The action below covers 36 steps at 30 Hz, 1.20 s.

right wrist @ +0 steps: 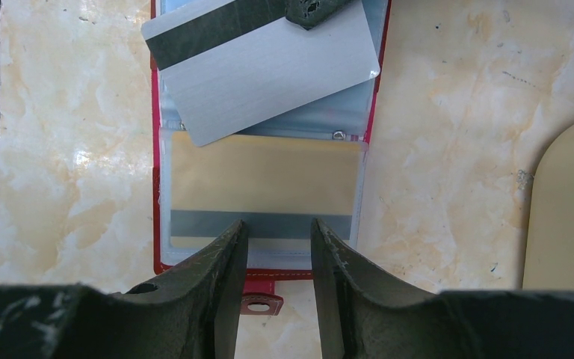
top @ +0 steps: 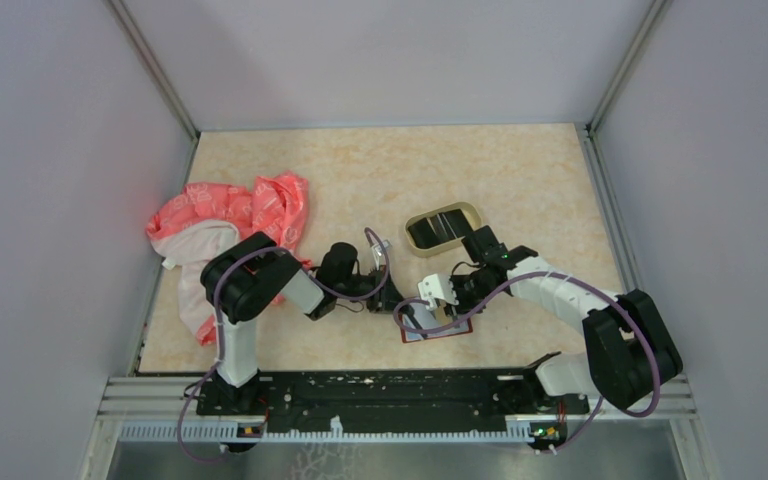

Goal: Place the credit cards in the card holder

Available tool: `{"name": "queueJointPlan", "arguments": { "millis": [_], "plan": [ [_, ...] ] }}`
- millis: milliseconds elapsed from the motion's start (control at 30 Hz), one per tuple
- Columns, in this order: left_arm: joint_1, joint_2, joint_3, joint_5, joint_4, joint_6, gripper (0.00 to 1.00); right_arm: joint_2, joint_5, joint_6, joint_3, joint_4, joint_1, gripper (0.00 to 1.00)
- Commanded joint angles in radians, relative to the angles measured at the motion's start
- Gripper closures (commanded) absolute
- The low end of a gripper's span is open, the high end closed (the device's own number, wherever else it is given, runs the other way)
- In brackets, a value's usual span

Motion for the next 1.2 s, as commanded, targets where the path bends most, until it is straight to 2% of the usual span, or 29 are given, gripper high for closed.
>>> {"name": "queueJointPlan", "arguments": {
  "millis": [0,700,1167],
  "plan": [
    [-0.005,-0.035,0.011,-0.011,-0.048,0.036,1.0,-0.007,0.006,-0.021,0.011,-0.031,0.003,0.63],
    [-0.002,-0.078,0.035,-0.022,-0.125,0.081,1.0,-0.007,0.001,-0.023,0.011,-0.036,0.004,0.63],
    [0.028,-0.115,0.02,-0.016,-0.083,0.065,1.0,-0.004,0.001,-0.026,0.013,-0.042,0.004,0.63]
  ]
}}
